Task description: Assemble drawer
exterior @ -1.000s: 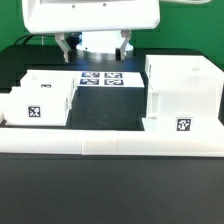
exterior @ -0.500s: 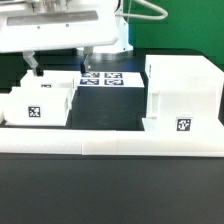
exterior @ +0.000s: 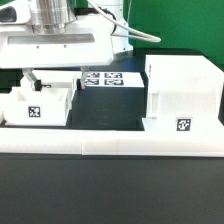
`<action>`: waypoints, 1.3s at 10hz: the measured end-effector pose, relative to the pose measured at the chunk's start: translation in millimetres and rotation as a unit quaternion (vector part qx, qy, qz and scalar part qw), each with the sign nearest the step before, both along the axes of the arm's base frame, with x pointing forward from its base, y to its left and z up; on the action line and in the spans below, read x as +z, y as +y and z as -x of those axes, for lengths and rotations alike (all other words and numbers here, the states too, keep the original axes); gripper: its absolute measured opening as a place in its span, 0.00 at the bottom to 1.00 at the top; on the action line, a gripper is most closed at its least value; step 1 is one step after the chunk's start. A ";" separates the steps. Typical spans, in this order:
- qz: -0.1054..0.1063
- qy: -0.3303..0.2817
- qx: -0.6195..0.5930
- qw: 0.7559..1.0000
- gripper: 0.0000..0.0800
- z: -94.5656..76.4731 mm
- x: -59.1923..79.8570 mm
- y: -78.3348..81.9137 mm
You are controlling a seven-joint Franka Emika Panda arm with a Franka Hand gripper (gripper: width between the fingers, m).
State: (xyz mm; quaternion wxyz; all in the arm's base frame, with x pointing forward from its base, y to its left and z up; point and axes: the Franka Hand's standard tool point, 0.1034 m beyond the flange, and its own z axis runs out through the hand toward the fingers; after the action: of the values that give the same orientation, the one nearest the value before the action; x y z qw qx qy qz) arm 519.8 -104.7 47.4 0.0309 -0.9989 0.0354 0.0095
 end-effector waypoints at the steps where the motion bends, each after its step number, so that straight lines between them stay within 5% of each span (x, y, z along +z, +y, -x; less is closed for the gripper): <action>1: 0.001 0.000 0.001 1.000 0.81 0.4 -1.5 0.2; 5: 0.016 -0.001 0.013 1.000 0.81 8.8 -32.3 7.4; 11: 0.025 -0.005 0.019 0.999 0.77 19.9 -42.6 12.5; 12: 0.025 -0.005 0.019 0.999 0.54 19.9 -42.6 12.4; 13: 0.025 -0.005 0.019 0.999 0.54 19.8 -42.6 12.4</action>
Offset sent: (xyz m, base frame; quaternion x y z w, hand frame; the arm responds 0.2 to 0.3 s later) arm -0.0078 0.0140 -0.0272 0.0049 0.0137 -0.0171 0.9997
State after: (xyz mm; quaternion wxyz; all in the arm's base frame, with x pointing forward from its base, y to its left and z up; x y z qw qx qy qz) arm 499.9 -92.4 4.8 0.0057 -0.9998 0.0162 0.0041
